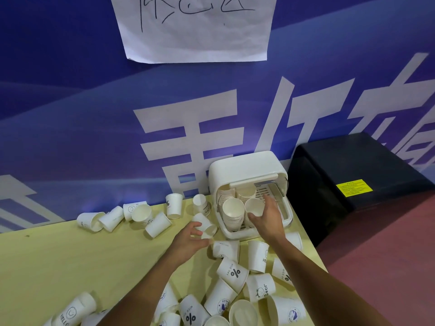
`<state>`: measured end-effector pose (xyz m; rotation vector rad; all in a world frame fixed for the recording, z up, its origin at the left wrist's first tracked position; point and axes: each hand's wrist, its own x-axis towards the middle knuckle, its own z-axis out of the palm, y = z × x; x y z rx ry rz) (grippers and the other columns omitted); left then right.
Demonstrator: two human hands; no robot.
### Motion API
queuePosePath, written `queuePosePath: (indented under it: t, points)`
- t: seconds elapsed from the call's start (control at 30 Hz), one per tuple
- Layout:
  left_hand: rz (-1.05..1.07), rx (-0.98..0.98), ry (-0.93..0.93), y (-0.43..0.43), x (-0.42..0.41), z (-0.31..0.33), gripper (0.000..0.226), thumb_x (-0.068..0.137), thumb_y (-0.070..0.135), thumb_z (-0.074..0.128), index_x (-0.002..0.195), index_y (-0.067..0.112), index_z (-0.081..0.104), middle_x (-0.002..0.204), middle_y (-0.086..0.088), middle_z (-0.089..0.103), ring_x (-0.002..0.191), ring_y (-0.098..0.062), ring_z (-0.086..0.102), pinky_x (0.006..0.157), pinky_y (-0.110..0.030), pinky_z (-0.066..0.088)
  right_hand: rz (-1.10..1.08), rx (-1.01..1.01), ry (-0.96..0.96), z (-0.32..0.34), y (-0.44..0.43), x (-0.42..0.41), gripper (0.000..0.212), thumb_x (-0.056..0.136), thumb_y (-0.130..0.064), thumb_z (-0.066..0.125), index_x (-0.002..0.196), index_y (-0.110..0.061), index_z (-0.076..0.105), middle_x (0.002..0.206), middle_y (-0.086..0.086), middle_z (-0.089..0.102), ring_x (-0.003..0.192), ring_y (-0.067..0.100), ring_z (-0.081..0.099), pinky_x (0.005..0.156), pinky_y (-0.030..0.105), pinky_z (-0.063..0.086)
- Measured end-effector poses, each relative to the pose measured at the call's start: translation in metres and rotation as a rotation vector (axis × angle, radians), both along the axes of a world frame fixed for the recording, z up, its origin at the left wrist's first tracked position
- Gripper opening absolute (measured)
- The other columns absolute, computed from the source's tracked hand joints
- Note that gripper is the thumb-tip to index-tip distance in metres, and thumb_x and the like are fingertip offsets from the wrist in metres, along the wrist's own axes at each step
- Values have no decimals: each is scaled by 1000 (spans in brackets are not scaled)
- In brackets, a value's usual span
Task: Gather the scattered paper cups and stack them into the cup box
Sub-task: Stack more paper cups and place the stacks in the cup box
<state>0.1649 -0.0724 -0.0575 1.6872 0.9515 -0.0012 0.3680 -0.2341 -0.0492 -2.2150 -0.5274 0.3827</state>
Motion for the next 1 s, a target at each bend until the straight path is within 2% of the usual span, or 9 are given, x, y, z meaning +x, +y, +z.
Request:
queuePosePath:
  t: [0.07,0.23,0.33,0.53,0.73,0.87,1.0]
  points:
    - [5,-2,-3,1,-2,0,55,77,27,80,125,28,52,114,5,60,101,-11,62,72,-20,45,-10,4,-34,2,1,-5,75,86,-23,76,149,-13,37,151,6,42,138,24,42,110,33,36]
    - [18,8,-1,4,-11,2,55,77,28,80,125,28,52,114,6,59,100,-10,62,75,-21,45,63,40,-153,13,12,-25,57,88,-27,70,139,-17,49,139,0,52,124,20,52,95,32,44]
    - [32,19,-5,9,-22,7,53,78,29,79,124,28,52,113,5,58,98,-10,61,73,-21,45,145,57,-161,20,28,-43,52,90,-29,69,138,-17,51,135,0,55,120,19,55,96,35,48]
    - [165,41,-15,40,-74,13,55,77,28,80,124,25,52,112,2,58,93,-10,59,65,-20,44,350,22,-113,20,84,-88,60,87,-30,73,140,-16,50,137,5,56,121,22,55,100,36,46]
    - [339,62,-9,84,-154,13,54,76,26,81,123,21,53,111,-2,59,93,-15,60,69,-17,44,529,-54,-71,9,145,-143,68,85,-29,77,142,-10,46,137,12,55,122,26,54,99,36,45]
    - [450,49,-6,114,-205,3,52,77,23,82,120,19,55,109,-4,59,91,-14,60,68,-17,45,589,-82,-43,2,183,-179,70,83,-26,79,142,-9,46,138,15,53,122,30,55,101,38,44]
    - [544,3,-7,142,-239,-9,49,76,16,82,117,17,56,108,-7,58,85,-16,58,68,-21,47,617,-112,-10,-5,218,-204,68,83,-26,78,141,-11,46,137,11,55,119,28,56,100,37,45]
